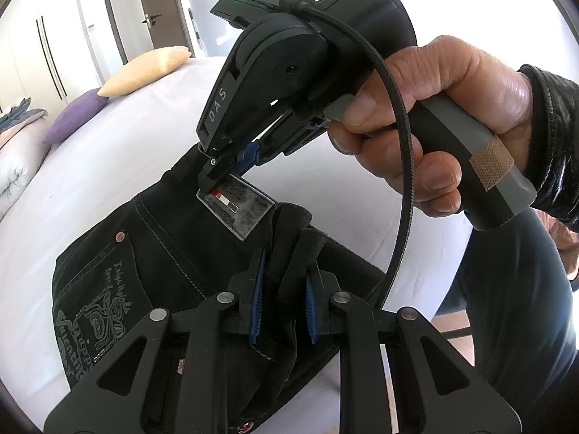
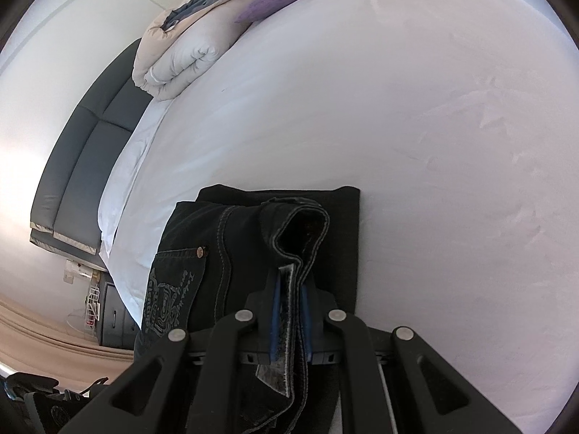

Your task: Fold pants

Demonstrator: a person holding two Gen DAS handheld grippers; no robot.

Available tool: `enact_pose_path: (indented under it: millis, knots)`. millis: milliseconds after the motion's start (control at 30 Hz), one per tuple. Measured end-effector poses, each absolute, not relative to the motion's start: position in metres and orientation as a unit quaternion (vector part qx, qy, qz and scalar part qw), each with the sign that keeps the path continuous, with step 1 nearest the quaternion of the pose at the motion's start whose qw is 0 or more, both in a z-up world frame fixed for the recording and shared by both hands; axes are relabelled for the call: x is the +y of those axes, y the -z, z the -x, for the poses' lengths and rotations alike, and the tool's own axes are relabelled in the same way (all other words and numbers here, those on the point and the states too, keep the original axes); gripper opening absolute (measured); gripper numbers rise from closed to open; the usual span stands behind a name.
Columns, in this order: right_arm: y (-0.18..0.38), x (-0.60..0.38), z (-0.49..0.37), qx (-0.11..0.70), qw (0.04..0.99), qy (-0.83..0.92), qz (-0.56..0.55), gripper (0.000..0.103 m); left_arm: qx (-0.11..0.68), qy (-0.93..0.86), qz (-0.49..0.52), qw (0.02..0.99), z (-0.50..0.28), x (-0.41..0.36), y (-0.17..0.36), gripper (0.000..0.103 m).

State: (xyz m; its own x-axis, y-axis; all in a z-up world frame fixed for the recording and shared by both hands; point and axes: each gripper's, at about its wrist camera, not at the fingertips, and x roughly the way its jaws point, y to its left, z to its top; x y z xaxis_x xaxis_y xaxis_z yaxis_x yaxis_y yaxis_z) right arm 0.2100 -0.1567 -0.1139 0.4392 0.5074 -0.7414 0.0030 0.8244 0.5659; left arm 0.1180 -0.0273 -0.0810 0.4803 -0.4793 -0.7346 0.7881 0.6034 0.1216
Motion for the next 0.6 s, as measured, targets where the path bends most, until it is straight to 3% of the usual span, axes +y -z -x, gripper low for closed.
enact_pose_path:
  millis: [333,433,467,500,533,600]
  knots:
    - [0.143,-0.173,-0.21,0.509,0.794,-0.159,-0.29,0.017,0.347,0.384,-0.221,0.827,-0.125,-0.013,0.09,0.021]
    - [0.15,-0.181,-0.203,0.488,0.792,-0.177,-0.32,0.018,0.363,0.408,-0.183,0.818,-0.125,0.001,0.082,0.037]
    - [0.151,-0.183,-0.2,0.485,0.791,-0.178,-0.329,0.019,0.367,0.421,-0.163,0.813,-0.123,0.012,0.077,0.053]
    - [0.15,-0.184,-0.198,0.483,0.79,-0.176,-0.333,0.02,0.365,0.424,-0.149,0.815,-0.121,0.021,0.072,0.06]
    - [0.147,-0.186,-0.194,0.481,0.794,-0.165,-0.331,0.021,0.363,0.427,-0.136,0.817,-0.119,0.03,0.066,0.061]
    - [0.138,-0.19,-0.185,0.481,0.809,-0.123,-0.313,0.038,0.362,0.432,-0.106,0.819,-0.117,0.054,0.055,0.061]
